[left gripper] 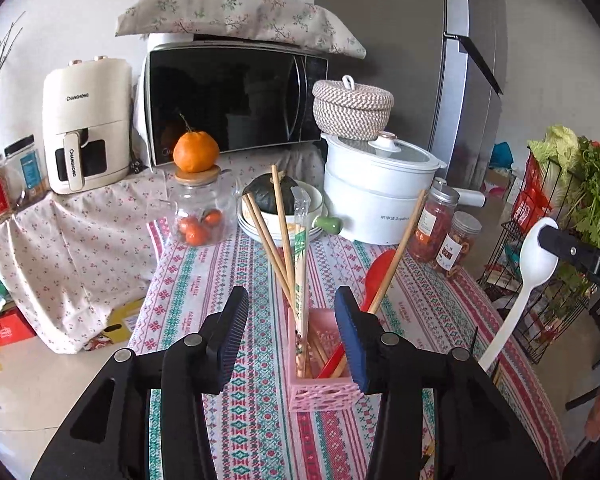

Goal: Organize utensils
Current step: 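Lower the wooden chopstick into the pink basket with the left tool while the right tool carries the spoon, then lower the white spoon into the pink basket and open the right tool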

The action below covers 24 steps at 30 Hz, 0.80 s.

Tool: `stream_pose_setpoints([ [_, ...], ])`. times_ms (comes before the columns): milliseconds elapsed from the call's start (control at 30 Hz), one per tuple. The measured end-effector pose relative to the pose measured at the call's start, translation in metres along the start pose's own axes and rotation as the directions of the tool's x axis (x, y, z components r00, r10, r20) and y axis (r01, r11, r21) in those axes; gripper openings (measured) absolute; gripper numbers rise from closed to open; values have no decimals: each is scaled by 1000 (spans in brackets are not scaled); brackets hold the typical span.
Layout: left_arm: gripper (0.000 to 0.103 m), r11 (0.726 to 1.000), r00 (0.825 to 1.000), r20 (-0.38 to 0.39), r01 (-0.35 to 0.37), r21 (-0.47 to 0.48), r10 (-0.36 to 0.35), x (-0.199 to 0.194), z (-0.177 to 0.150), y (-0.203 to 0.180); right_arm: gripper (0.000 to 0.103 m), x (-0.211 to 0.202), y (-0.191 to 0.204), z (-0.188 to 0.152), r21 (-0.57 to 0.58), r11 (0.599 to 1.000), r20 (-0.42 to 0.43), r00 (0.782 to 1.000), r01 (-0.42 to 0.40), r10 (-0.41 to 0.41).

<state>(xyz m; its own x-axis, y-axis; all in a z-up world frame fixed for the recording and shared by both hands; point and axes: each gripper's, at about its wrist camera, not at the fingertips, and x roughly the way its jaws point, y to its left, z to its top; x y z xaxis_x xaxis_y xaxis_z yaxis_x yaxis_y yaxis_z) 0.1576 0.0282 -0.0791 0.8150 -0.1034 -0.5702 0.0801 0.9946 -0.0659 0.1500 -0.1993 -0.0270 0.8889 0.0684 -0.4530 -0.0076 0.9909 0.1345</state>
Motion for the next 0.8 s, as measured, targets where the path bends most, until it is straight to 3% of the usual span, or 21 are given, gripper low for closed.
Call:
stream_pose_setpoints([
  [67,66,1000,998,-65,-15,3,15,-9,-7,5,4,-1,8,1,-3,1000,33,999,3,-3],
  [133,72,1000,991,-132,-18,-12,16,-14,-17,11,4,0,17,0,-17,1000,59,998,9,-8],
  [367,73,995,949,-314,-11,-97,-20,-9,-44,36,4,1,51,-2,-105,993,173,985,45,-26],
  [567,73,994,940,-339,3,-107,-40,-6,-46,40,4,13,84,-12,-221,970,251,967,105,-47],
  [800,73,996,937,-347,-1,-93,-31,-5,-46,46,4,41,105,-35,-307,945,198,979,110,-49],
])
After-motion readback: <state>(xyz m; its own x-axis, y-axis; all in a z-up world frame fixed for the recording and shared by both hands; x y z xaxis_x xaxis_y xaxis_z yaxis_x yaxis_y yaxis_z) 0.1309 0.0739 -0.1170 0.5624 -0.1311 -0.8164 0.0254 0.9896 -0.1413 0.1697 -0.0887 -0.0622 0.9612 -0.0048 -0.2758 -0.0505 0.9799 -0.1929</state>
